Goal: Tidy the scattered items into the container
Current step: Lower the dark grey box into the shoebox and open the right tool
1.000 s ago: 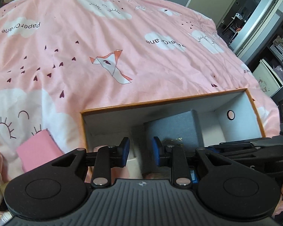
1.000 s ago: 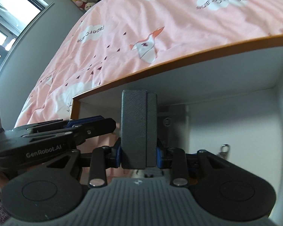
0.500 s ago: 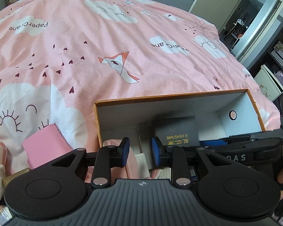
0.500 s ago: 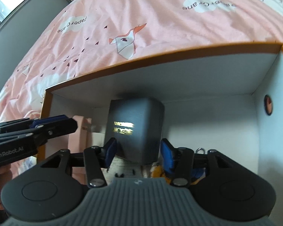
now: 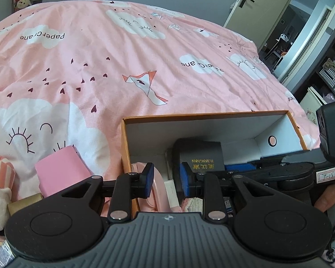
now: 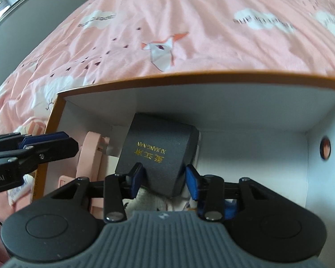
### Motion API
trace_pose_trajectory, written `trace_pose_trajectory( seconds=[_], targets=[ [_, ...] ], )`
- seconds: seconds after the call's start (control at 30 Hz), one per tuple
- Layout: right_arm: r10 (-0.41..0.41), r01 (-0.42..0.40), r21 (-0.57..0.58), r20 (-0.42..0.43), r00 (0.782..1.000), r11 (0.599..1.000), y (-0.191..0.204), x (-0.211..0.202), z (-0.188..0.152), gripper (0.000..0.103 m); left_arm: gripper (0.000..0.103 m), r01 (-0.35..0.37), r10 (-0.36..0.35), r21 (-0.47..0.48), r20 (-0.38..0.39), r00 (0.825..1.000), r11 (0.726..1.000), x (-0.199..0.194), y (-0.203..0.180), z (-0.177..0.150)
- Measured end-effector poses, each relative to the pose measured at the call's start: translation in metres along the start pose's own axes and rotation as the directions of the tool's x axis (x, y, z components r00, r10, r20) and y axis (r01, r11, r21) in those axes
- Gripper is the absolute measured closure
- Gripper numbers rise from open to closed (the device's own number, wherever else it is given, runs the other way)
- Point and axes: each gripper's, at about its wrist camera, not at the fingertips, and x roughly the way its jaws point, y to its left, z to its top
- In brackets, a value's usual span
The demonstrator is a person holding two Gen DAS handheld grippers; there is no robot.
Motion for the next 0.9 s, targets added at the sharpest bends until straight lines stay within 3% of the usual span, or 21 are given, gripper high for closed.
trace_pose_trajectory(
  seconds=[0.17,0.37,0.57,0.9],
  targets=[
    [-0.021,0.023,-0.114,0.021,1.0,0.993,0.009,0.0,0.004,0.059,0.073,-0.008,0.008,-0.01,0.016,1.0,1.0,-0.005,0.0,-0.008],
    [-0.069,0.072,-0.112,0.027,0.997,0.991,0.011,-0.006,0.001,0.057,0.073,-0.042,0.042,0.003,0.037,0.998,0.999,-0.014,-0.002,-0.015],
    [-0.12,0.127,-0.11,0.06,0.991,0.986,0.025,-0.031,-0.013,0.044,0.073,-0.057,0.056,0.021,0.057,0.997,0.998,-0.028,-0.007,-0.022],
    [-0.12,0.147,-0.107,0.221,0.968,0.983,0.075,-0.078,-0.055,0.037,0.073,-0.128,0.121,0.061,0.109,0.987,0.99,-0.058,-0.021,-0.043]
  ],
)
